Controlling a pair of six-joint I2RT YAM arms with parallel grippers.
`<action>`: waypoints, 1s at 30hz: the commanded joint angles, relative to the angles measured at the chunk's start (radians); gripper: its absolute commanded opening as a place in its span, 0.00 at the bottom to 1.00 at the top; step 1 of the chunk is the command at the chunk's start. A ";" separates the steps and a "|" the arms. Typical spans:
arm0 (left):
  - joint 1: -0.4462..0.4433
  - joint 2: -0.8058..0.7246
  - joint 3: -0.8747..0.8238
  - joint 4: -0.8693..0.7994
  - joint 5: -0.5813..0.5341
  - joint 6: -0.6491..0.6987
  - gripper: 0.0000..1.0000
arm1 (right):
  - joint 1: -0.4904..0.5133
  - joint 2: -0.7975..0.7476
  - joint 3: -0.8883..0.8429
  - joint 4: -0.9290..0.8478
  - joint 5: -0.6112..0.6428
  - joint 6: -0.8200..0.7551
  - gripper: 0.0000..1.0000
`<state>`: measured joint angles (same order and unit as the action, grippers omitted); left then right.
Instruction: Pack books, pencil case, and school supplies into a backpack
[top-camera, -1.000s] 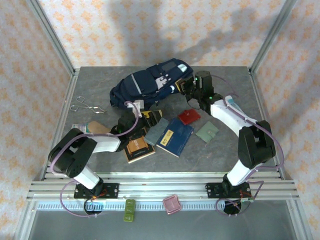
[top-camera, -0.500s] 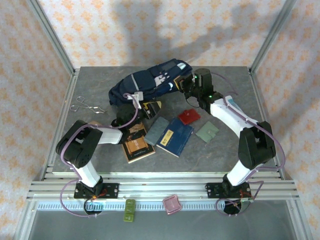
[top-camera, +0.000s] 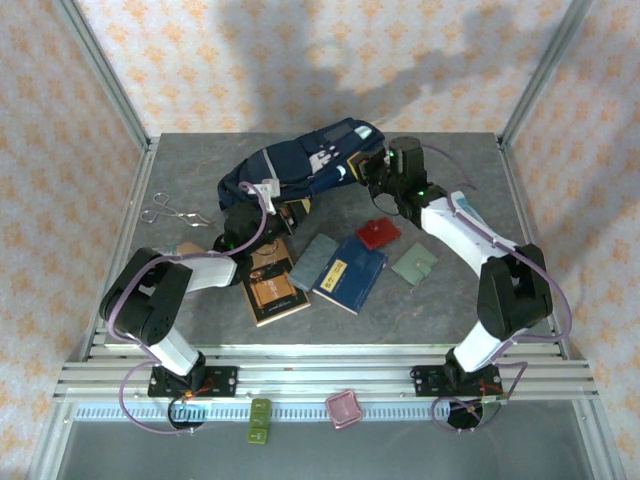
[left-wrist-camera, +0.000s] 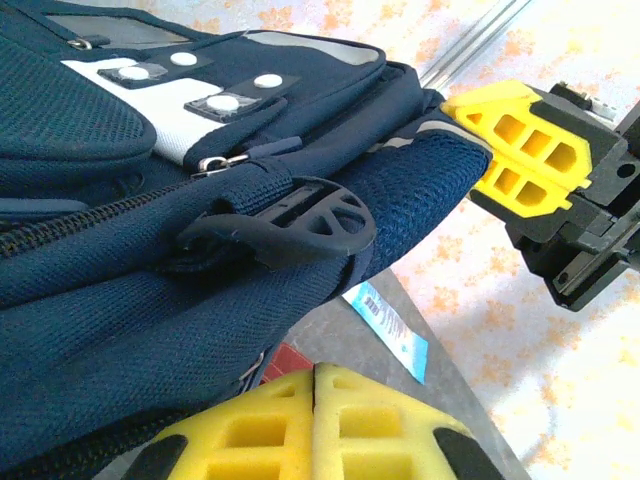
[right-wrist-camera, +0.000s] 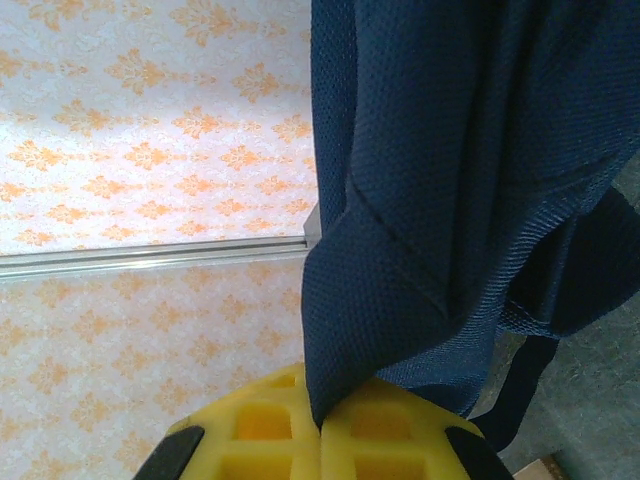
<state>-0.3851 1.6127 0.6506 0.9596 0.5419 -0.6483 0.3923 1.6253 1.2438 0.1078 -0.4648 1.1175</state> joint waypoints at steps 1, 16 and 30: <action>0.012 -0.045 -0.021 -0.082 -0.022 0.056 0.00 | 0.004 -0.079 0.020 0.058 0.036 -0.031 0.00; -0.021 0.081 -0.003 0.089 0.021 -0.031 0.62 | 0.004 -0.076 0.018 0.088 0.012 -0.006 0.00; -0.091 0.051 -0.056 0.131 -0.139 -0.032 0.67 | 0.011 -0.070 0.072 0.075 0.031 0.025 0.00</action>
<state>-0.4595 1.7039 0.6296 1.0302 0.4503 -0.6621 0.3943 1.6089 1.2404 0.0845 -0.4473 1.1263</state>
